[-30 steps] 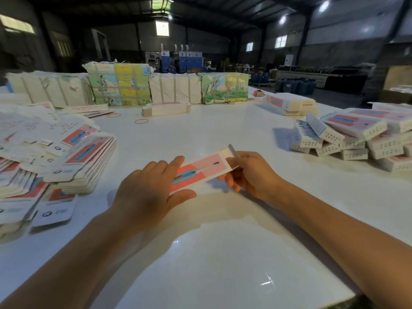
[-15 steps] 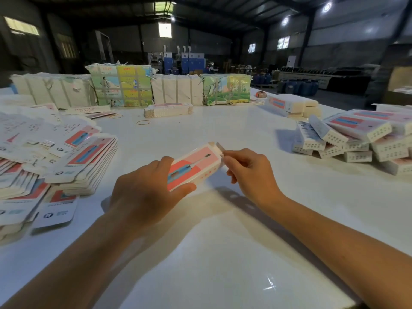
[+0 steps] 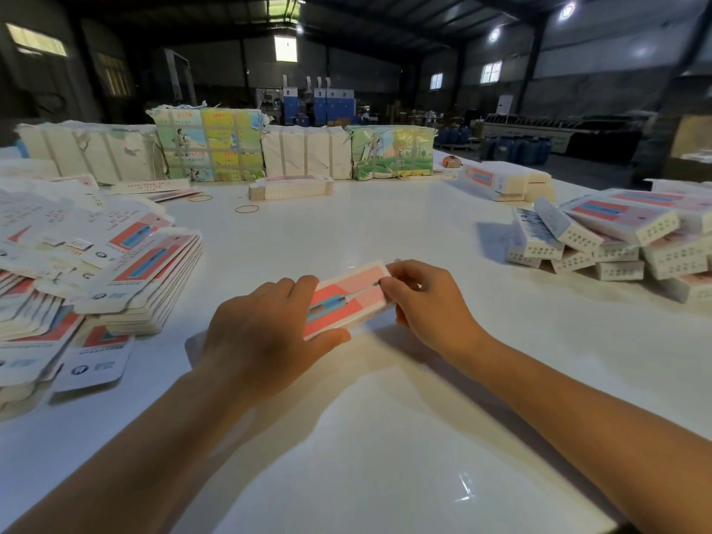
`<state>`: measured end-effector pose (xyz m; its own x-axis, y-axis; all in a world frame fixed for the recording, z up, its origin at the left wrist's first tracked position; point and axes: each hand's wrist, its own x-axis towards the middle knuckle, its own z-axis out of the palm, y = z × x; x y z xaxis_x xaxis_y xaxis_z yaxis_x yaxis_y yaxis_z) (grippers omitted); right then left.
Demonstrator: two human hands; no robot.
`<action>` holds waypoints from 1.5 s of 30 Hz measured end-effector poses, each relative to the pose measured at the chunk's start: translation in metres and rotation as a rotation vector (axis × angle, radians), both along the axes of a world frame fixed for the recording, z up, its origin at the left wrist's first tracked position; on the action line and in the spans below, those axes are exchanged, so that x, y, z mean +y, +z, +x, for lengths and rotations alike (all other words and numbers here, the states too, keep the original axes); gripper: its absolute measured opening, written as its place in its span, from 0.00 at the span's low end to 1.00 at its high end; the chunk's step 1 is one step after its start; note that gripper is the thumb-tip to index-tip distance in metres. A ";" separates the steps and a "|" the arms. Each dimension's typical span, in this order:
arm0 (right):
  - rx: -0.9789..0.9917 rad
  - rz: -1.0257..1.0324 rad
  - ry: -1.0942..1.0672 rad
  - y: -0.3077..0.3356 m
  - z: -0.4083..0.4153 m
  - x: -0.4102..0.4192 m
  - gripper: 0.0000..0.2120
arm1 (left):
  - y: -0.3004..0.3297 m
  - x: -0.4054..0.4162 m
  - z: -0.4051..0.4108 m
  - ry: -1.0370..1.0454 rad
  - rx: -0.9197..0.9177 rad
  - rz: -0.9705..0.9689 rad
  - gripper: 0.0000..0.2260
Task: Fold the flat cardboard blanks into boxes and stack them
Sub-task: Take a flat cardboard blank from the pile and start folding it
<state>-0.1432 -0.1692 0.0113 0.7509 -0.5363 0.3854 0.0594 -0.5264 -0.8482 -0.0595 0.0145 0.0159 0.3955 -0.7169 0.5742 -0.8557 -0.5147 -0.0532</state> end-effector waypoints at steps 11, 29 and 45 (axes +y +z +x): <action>0.066 -0.479 -0.163 0.001 -0.004 -0.005 0.14 | 0.000 -0.002 -0.002 0.025 -0.003 -0.059 0.30; -0.042 0.040 0.118 0.000 -0.002 0.002 0.16 | -0.010 -0.010 -0.011 -0.034 -0.028 -0.140 0.31; -0.121 0.350 0.100 0.005 -0.002 -0.002 0.22 | -0.010 -0.012 -0.010 -0.046 -0.180 -0.097 0.30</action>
